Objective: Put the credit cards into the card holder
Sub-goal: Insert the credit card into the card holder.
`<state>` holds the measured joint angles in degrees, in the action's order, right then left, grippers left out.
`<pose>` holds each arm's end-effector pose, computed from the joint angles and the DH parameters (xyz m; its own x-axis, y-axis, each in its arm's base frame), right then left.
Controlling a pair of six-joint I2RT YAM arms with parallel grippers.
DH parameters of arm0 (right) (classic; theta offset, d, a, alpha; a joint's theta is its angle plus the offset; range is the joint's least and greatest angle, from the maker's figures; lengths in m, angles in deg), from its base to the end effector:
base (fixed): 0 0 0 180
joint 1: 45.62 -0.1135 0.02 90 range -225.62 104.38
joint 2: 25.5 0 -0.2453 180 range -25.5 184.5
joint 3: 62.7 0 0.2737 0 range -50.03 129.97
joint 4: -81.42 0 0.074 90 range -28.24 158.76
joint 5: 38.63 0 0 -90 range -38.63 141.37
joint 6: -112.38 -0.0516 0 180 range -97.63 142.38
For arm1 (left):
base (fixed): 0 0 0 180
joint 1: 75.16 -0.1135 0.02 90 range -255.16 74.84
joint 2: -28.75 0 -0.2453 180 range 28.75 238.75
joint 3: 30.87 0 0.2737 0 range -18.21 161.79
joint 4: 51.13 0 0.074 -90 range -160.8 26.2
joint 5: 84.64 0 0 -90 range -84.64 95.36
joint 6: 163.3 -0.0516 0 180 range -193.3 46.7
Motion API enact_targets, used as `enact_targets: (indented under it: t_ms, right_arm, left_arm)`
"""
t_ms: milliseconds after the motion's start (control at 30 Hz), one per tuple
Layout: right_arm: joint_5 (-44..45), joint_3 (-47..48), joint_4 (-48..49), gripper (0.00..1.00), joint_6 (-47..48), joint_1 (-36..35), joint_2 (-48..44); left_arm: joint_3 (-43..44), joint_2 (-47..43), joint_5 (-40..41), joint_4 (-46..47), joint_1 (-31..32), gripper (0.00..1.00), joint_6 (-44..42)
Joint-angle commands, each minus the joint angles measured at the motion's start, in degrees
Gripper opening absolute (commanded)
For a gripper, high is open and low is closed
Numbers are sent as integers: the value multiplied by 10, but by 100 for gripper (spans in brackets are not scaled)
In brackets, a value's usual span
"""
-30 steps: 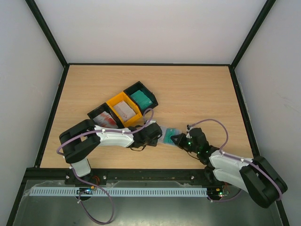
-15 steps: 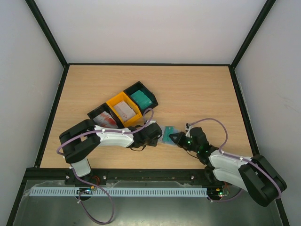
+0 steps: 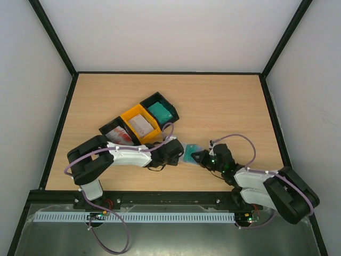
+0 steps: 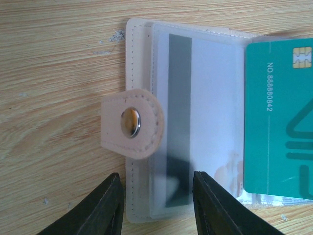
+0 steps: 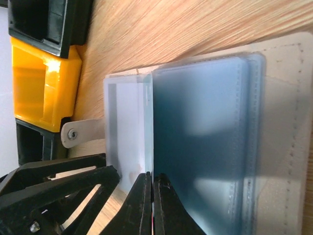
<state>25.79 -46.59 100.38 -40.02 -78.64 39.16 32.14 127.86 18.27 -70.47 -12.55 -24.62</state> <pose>0.1564 0.1282 0.0705 -0.9064 0.3642 -0.2139 -0.0067 0.4941 0.8694 0.1715 -0.3059 0.0921 -0.8563 0.0615 -0.5127 0.2484 0.9195 -0.3046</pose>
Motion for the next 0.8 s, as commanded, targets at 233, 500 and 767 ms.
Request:
enact_targets:
  t_ms: [233,500,767]
  right_arm:
    - [-21,8,119,2,-34,1,85]
    - [-17,5,130,2,-31,-8,116]
    - [-13,11,171,2,-43,-33,164]
  left_arm:
    - [-3,9,-5,-17,3,42,3]
    - [-3,10,-11,-10,3,42,-1]
    - [-5,10,-12,-8,3,42,-3]
